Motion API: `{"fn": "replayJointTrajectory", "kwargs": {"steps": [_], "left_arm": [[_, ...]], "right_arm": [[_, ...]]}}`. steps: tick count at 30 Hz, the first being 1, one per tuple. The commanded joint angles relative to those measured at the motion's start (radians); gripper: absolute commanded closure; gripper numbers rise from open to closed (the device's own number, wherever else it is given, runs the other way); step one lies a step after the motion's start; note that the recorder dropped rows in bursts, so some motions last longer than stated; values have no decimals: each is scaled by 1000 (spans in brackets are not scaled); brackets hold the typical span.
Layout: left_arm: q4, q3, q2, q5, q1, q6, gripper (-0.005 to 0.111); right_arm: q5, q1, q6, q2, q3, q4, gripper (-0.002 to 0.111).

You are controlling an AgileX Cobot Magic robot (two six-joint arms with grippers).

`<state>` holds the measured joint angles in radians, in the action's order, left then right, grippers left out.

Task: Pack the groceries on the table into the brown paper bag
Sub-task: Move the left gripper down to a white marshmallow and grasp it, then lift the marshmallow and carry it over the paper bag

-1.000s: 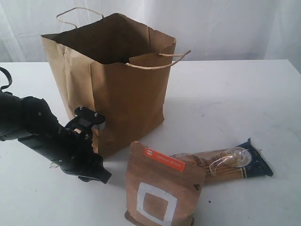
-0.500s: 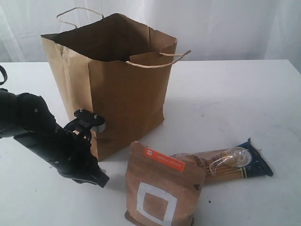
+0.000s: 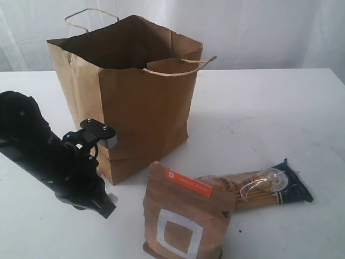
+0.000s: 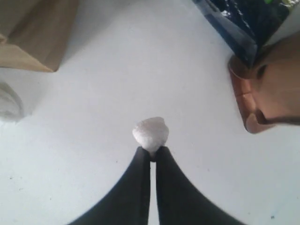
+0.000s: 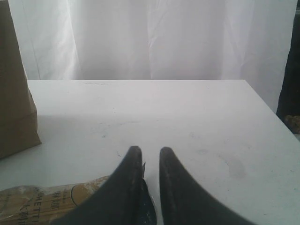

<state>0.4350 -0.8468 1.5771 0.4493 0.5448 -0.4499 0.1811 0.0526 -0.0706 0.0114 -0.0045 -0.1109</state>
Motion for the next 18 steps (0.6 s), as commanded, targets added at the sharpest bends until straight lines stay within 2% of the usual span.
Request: {"fn": "replayJointTrajectory", "kwargs": {"steps": [1, 5, 11, 14, 18], "left_arm": [[-50, 1, -103, 89, 3, 25, 107], [-80, 1, -202, 115, 3, 40, 107], [-212, -32, -384, 199, -10, 167, 107], [-258, -89, -465, 250, -33, 199, 107], [-310, -183, -523, 254, -45, 230, 107]], "right_arm": [[-14, -3, -4, -5, 4, -2, 94], [-14, -3, -4, -5, 4, -2, 94], [-14, -3, -4, -5, 4, -2, 94], [-14, -3, -4, -5, 4, -2, 94], [-14, -3, -4, -5, 4, -2, 94]]}}
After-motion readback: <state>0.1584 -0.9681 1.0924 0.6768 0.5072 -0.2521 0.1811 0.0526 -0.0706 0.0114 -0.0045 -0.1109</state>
